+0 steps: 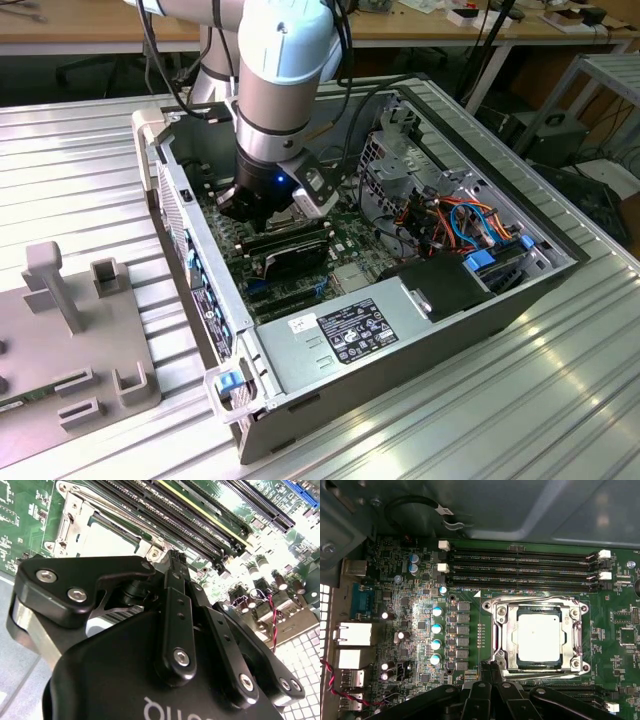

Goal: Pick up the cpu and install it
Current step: 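Install the second cpu locking lever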

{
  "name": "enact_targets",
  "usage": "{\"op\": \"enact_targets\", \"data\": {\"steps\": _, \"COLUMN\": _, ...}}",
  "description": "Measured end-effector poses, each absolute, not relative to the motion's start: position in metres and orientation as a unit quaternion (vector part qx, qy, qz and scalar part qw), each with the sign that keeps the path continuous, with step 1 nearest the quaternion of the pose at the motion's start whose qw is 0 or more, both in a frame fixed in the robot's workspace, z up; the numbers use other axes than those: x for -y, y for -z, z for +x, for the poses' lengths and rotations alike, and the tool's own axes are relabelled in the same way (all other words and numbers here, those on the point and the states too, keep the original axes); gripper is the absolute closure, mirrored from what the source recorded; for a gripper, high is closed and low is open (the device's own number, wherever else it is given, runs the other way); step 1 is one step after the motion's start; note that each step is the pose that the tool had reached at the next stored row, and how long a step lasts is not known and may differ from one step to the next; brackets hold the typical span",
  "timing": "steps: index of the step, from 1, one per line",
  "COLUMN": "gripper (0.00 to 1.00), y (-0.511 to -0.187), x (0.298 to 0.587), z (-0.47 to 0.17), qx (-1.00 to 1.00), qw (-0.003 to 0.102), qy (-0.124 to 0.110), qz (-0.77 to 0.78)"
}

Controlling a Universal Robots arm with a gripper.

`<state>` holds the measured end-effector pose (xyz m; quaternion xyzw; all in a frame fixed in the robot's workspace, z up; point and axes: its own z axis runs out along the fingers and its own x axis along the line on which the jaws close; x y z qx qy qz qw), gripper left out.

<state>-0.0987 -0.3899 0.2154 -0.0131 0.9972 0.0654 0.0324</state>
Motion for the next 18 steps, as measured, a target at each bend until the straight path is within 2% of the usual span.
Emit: {"op": "enact_targets", "data": {"steps": 18, "gripper": 0.89, "y": -0.2154, "x": 0.3821, "z": -0.0987, "qx": -0.998, "qw": 0.032, "qy": -0.051, "qz": -0.014}}
